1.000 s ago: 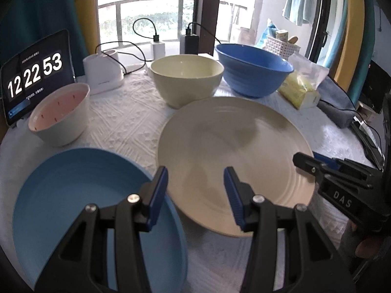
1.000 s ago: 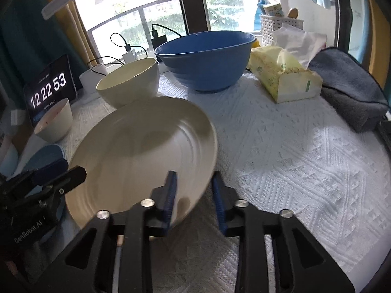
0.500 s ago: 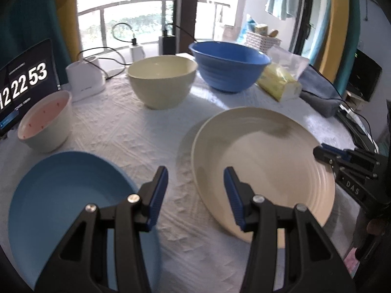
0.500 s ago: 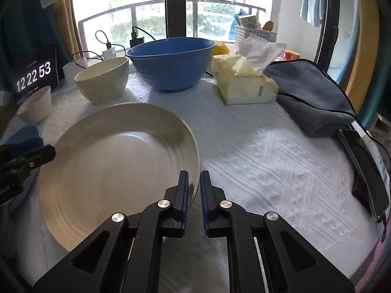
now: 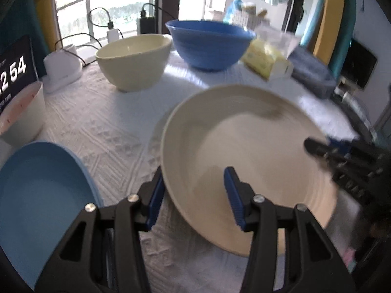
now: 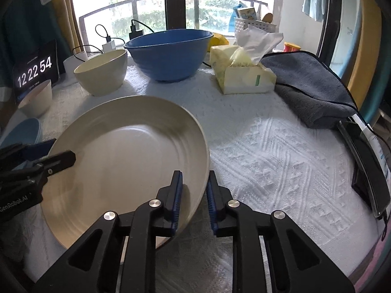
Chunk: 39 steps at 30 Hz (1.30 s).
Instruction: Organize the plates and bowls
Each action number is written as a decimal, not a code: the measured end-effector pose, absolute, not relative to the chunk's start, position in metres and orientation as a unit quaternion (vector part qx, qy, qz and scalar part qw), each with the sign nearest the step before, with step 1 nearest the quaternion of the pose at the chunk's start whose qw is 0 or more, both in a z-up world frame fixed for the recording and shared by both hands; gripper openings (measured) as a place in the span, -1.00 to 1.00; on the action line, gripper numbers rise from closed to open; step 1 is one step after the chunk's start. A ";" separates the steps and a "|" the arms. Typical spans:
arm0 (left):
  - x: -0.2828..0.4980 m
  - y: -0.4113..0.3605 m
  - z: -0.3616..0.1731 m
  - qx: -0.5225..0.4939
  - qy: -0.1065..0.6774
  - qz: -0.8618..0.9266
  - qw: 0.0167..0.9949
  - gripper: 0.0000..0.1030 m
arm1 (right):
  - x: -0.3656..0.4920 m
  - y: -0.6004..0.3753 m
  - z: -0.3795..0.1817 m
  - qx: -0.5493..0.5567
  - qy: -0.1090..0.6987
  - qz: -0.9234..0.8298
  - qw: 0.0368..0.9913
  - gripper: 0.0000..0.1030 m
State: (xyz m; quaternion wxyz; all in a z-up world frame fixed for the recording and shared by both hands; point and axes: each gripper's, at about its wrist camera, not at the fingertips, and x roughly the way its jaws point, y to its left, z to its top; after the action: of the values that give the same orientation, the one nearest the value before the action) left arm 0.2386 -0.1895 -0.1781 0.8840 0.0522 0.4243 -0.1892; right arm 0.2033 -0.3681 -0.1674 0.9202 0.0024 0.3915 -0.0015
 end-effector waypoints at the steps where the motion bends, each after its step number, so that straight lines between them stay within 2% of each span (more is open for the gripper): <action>1: 0.238 -0.190 -0.177 0.053 0.422 -0.188 0.885 -0.04 | 0.203 -0.367 -0.167 0.001 0.390 0.000 0.921 -0.59; 19: 0.224 -0.176 -0.156 0.036 0.381 -0.195 0.903 -0.06 | 0.196 -0.366 -0.156 0.021 0.361 0.003 0.932 -0.59; 39: 0.216 -0.142 -0.125 -0.009 0.347 -0.197 0.917 -0.06 | 0.189 -0.342 -0.117 0.003 0.321 0.011 0.947 -0.59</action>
State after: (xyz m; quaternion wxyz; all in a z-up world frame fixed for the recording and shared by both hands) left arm 0.2156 -0.1418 -0.1249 0.9169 -0.0095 0.3470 -0.1969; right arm 0.1891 -0.3416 -0.1172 0.9470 0.0032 0.3211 0.0109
